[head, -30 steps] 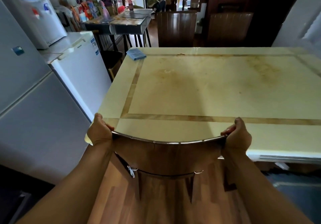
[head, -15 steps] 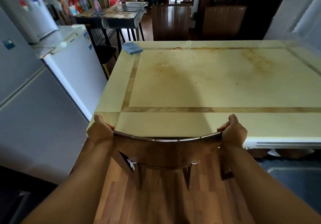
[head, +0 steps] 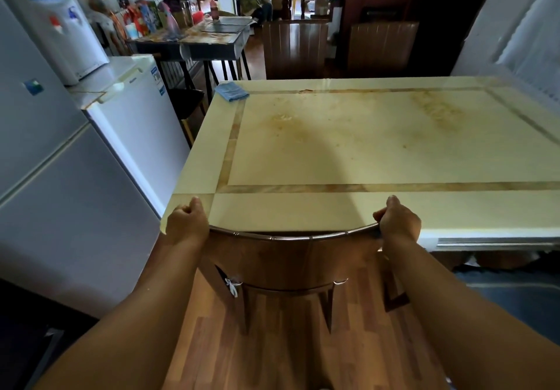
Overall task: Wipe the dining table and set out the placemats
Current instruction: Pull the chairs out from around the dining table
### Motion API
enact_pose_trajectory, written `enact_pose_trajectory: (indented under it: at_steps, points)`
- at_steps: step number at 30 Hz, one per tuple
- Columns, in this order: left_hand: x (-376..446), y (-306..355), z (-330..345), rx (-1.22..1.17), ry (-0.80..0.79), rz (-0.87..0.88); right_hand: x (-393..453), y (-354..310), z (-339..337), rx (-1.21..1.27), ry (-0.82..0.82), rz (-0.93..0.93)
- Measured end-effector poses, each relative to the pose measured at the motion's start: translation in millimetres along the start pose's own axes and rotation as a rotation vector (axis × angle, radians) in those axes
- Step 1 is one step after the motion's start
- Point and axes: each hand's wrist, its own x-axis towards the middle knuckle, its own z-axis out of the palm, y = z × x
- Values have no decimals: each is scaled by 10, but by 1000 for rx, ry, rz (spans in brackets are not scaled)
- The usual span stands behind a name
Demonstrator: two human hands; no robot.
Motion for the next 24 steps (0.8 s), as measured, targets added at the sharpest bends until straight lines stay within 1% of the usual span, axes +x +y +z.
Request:
enact_pose_trajectory:
  at_steps: [4, 7, 9, 11, 13, 15, 17, 20, 24]
  points:
    - [-181, 74, -108, 137, -125, 40, -148, -19, -53, -97, -6, -120]
    - [-408, 157, -178, 285, -140, 128, -333, -53, -126, -237, -3, -283]
    - [-583, 230, -235, 316, -112, 204, -516, -85, -194, -215, 22, -429]
    - [-746, 313, -283, 255, -87, 281, -697, -126, -217, -62, -4, -540]
    - [-968, 409, -318, 83, -158, 367, -893, -182, -300, 88, -27, -564]
    - [-1187, 512, -328, -90, -269, 406, -1033, -255, -361, 171, -32, -561]
    - [-1452, 618, -352, -165, -345, 429, -1137, -284, -483, 224, -36, -573]
    - [-1779, 747, -336, -226, -409, 451, -1214, -308, -656, 249, -60, -582]
    - [-2176, 947, -253, -343, -490, 389, -1179, -331, -933, 254, -70, -585]
